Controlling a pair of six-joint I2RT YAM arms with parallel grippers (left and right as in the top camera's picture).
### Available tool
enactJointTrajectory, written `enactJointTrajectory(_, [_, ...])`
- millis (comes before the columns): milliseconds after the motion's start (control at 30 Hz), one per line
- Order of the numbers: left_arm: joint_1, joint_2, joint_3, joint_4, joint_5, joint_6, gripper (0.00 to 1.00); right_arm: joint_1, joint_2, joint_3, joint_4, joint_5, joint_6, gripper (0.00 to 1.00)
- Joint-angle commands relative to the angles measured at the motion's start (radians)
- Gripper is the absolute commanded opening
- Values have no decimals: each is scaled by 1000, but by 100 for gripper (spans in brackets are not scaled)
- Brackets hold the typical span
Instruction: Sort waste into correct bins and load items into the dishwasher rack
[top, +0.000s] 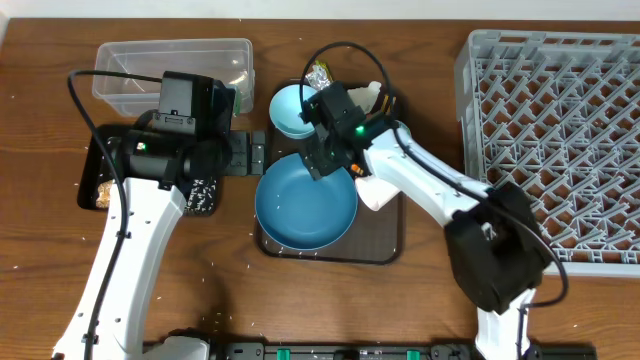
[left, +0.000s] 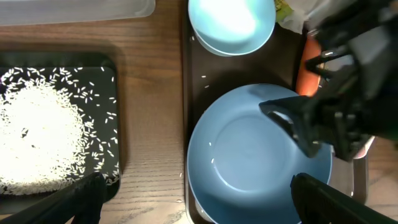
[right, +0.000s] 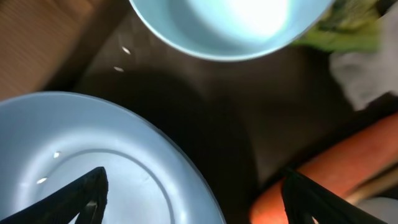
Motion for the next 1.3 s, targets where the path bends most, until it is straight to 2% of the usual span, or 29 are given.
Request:
enactJointTrajectory(0, [5,-2,19,-6,-26,-5,95,-5,21,10,3,-14,43,80])
enactJointTrajectory(133, [5,-2,19,-6,-27,-5,96,-19,21,10,-12,-99,84,58])
enactJointTrajectory(233, [5,-2,19,-8,-27,-5,96,-22,26,10,-21,-171,126,56])
enactJointTrajectory(467, [5,0,18,-13,-27,-5,96,-23,91,10,-33,-203,251,54])
enactJointTrajectory(600, [5,7,17,-18,-27,-5,96,-27,103,11,-44,-249,273,44])
enactJointTrajectory(833, [5,21,16,-18,-27,-5,96,11,107,13,-63,-287,265,33])
enactJointTrajectory(867, [5,23,16,-21,-27,-5,96,12,107,17,-64,-287,265,27])
enactJointTrajectory(933, [5,23,16,-24,-27,-5,96,6,106,26,-68,-297,265,6])
enactJointTrajectory(967, [5,23,16,-25,-27,-5,96,2,104,27,-68,-306,265,1])
enactJointTrajectory(1267, [5,23,16,-24,-27,-5,96,-77,92,27,-97,-423,220,1])
